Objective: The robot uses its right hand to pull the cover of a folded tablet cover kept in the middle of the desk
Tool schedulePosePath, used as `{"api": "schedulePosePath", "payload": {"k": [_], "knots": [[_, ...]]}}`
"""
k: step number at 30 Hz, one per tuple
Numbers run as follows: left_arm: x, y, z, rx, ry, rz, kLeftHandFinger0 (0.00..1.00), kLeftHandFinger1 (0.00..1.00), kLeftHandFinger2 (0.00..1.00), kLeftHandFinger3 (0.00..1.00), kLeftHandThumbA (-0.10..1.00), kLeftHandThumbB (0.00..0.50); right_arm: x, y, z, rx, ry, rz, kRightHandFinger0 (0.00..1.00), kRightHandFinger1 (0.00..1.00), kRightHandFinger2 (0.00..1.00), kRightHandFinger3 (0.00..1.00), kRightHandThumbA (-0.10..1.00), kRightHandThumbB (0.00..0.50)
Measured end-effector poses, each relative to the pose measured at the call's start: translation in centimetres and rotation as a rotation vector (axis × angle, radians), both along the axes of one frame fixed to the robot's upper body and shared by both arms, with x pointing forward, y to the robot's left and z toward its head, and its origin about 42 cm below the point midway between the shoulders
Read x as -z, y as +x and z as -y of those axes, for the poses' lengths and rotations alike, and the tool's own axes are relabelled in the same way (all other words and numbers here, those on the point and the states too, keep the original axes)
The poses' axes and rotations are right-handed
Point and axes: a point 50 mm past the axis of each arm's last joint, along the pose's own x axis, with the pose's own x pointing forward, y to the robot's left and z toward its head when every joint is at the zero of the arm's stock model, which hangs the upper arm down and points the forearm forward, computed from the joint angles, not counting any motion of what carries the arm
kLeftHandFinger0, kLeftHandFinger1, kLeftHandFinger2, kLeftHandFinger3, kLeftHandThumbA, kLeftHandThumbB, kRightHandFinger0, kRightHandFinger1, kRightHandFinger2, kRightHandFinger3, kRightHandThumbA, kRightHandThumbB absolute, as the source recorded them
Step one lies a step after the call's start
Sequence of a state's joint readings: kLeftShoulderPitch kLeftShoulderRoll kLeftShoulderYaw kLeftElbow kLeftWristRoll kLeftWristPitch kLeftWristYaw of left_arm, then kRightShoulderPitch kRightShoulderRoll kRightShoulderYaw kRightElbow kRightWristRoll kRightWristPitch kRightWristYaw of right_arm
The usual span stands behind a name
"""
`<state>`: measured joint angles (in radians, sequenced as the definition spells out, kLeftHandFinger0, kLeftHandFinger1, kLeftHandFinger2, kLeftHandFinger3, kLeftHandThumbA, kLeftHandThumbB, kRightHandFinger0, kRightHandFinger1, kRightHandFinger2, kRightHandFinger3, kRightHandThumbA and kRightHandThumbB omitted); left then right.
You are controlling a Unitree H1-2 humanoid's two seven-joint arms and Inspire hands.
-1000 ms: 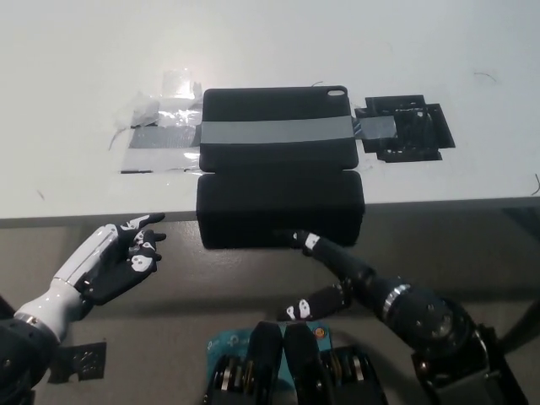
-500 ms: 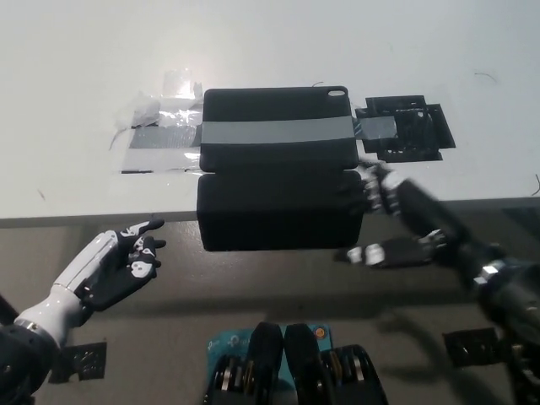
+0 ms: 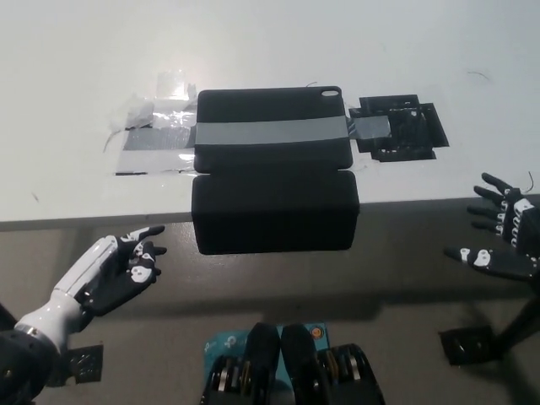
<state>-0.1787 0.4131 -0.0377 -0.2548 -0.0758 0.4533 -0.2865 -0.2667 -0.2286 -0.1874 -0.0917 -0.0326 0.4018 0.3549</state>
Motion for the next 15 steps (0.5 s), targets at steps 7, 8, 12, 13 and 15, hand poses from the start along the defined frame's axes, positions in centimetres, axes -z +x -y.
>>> {"api": "schedulePosePath", "payload": {"k": [7,8,12,13,15], "knots": [[0.3,-0.2,-0.1,-0.003,-0.001,-0.008,0.71,0.82,0.93,1.00,1.00,0.138,0.2,0.1,-1.7,-0.040,-0.047,0.013,0.87,0.90,1.00,1.00,0.92,0.086],[0.3,-0.2,0.0,-0.002,-0.002,-0.008,0.72,0.82,0.94,1.00,1.00,0.123,0.2,0.1,-1.7,-0.043,-0.053,0.015,0.88,0.91,1.00,1.00,0.95,0.101],[0.1,-0.3,0.1,0.000,-0.004,-0.002,0.70,0.82,0.95,1.00,1.00,0.100,0.1,0.1,-1.6,-0.048,-0.093,0.019,0.88,0.92,1.00,1.00,0.97,0.124],[0.1,-0.3,0.1,0.001,-0.005,0.000,0.72,0.83,0.95,1.00,1.00,0.096,0.1,0.1,-1.5,-0.047,-0.100,0.020,0.88,0.92,1.00,1.00,0.97,0.137],[0.0,-0.3,0.2,0.003,-0.007,0.003,0.72,0.83,0.96,1.00,1.00,0.101,0.0,0.1,-1.4,-0.046,-0.111,0.021,0.89,0.93,1.00,1.00,0.98,0.138]]}}
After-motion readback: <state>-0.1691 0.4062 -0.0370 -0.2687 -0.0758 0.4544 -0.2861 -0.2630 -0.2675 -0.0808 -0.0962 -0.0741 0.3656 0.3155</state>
